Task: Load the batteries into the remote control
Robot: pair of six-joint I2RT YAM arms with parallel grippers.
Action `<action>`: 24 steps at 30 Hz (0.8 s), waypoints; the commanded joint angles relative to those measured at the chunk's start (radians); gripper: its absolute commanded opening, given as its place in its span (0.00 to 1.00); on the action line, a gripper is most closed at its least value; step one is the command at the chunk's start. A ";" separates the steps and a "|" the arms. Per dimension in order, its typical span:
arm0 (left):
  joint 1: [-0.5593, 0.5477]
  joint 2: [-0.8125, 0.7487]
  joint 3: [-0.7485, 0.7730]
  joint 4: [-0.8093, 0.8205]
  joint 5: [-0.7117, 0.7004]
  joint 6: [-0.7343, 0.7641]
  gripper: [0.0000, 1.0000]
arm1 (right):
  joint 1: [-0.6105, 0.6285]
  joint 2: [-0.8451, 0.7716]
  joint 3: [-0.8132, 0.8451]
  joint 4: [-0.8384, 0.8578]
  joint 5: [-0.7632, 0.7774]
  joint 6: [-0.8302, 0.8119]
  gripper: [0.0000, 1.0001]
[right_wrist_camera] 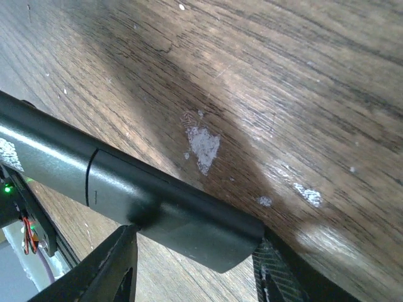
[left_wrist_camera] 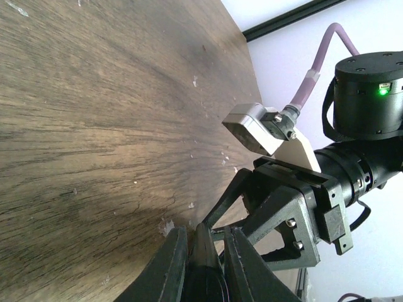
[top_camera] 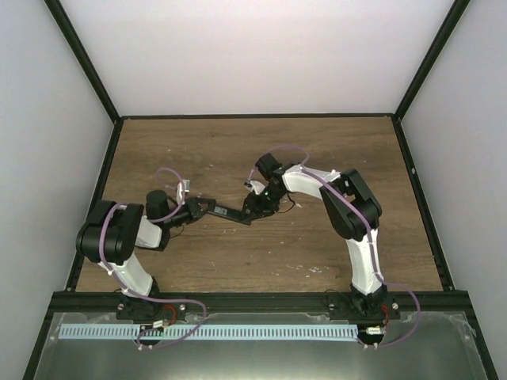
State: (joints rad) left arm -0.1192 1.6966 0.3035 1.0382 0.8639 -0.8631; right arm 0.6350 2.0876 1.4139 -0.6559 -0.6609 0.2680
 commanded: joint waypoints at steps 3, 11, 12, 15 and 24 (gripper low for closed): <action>-0.044 -0.009 -0.020 -0.003 0.077 0.007 0.00 | 0.018 -0.060 -0.017 0.145 0.020 -0.022 0.46; -0.006 0.031 -0.038 0.114 0.093 -0.067 0.00 | -0.006 -0.149 -0.075 0.131 0.061 -0.041 0.52; -0.002 0.041 -0.039 0.142 0.095 -0.082 0.00 | -0.007 -0.160 -0.082 0.128 0.065 -0.044 0.53; 0.009 0.070 -0.043 0.207 0.101 -0.125 0.00 | -0.009 -0.187 -0.091 0.115 0.074 -0.052 0.54; 0.024 0.037 -0.031 0.210 0.138 -0.143 0.00 | -0.035 -0.288 -0.128 0.106 0.128 -0.182 0.57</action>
State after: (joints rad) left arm -0.0986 1.7668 0.2657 1.2037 0.9588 -1.0000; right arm 0.6209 1.8660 1.3029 -0.5529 -0.5663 0.1909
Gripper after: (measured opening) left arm 0.155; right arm 0.561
